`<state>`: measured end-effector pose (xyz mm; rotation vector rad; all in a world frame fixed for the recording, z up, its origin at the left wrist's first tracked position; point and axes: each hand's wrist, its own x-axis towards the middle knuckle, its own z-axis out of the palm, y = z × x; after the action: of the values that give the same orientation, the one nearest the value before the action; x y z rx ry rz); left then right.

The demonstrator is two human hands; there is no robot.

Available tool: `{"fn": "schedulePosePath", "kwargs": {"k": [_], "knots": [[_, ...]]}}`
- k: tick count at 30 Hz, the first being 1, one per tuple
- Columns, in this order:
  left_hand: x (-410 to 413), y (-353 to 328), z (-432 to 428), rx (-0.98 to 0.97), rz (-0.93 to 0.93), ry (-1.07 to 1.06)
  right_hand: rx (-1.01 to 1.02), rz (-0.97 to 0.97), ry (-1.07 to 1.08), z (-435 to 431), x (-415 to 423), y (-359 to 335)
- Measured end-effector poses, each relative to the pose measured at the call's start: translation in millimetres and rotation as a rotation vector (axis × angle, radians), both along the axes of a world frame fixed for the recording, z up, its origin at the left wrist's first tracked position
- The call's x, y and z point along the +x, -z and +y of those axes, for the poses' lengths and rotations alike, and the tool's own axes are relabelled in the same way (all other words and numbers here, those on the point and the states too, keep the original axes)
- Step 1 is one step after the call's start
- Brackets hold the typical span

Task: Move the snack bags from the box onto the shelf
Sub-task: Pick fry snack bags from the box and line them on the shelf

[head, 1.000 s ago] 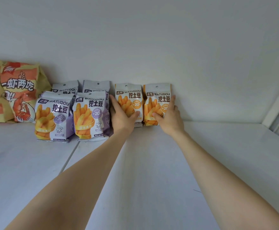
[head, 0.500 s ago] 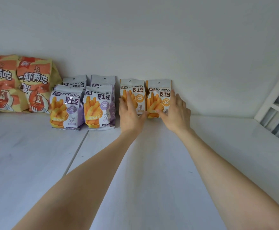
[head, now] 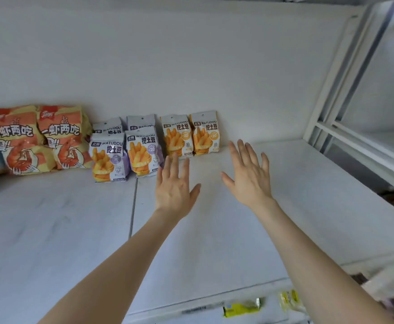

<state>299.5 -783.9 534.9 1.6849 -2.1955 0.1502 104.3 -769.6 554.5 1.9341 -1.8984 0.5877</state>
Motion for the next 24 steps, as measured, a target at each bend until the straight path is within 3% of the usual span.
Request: {"fn": "schedulePosePath", "kwargs": {"k": [6,11,24], "knots": [[18.0,-19.2,88.9,0.021,-0.132,0.175,0.009,-0.008,0.138,113.6,25.2,-1.1],[35.2,-19.7,173.2,-0.120,-0.104,0.321,0.049,-0.050,0.257,220.4,41.5,-8.4],[50.8,21.4,363.3,-0.036,-0.073,0.754,0.113,-0.120,0.656,492.1,110.0,39.6]]}}
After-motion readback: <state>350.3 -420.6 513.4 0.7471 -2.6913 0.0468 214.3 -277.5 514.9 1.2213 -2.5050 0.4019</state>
